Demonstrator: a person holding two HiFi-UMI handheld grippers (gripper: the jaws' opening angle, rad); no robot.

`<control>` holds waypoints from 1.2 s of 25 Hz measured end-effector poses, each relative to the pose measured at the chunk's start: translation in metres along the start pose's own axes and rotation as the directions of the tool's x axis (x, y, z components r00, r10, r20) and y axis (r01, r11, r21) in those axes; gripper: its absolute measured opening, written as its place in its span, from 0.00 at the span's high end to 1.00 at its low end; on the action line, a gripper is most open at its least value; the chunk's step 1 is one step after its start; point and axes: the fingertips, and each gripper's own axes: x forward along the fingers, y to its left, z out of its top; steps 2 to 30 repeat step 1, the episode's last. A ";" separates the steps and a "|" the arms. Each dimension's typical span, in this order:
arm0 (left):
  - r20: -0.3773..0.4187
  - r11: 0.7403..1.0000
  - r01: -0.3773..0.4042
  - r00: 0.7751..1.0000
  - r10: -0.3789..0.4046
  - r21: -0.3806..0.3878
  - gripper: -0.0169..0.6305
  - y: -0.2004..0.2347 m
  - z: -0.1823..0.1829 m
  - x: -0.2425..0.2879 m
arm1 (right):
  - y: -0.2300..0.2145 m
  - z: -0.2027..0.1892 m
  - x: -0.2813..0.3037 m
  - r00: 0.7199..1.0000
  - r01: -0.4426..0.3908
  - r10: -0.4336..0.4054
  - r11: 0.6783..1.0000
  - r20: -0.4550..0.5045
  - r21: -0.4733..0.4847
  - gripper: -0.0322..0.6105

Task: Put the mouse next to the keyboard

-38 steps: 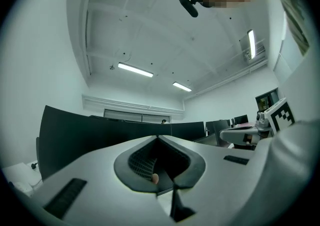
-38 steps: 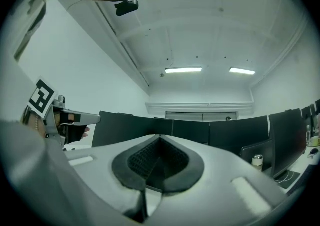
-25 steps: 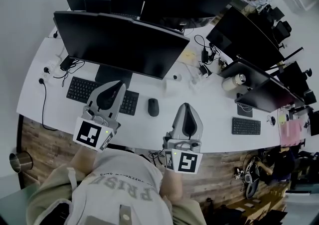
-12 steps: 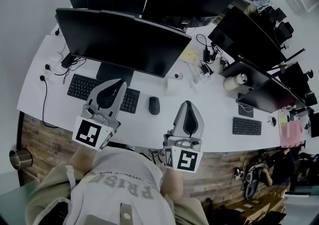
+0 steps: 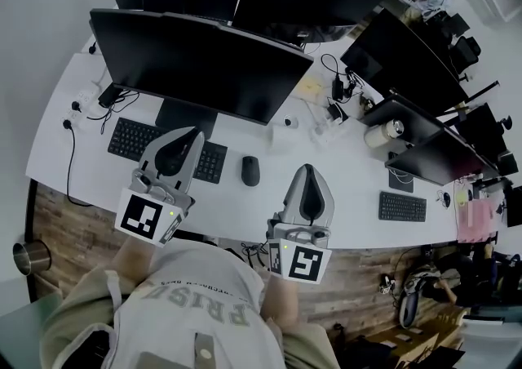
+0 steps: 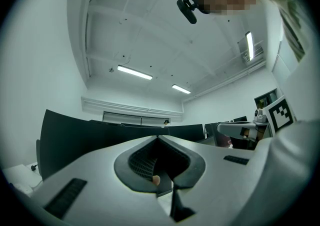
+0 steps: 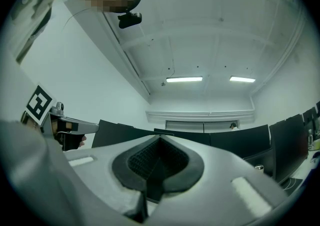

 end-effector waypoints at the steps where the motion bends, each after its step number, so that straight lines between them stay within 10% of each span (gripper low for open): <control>1: 0.000 1.000 0.000 1.000 0.000 0.000 0.96 0.000 0.000 0.001 | -0.001 0.000 0.000 1.000 0.001 -0.001 1.000 0.000 -0.001 0.95; 30: 0.000 1.000 0.000 1.000 0.000 0.000 0.96 0.000 0.000 0.001 | -0.001 0.000 0.000 1.000 0.001 -0.001 1.000 0.000 -0.001 0.95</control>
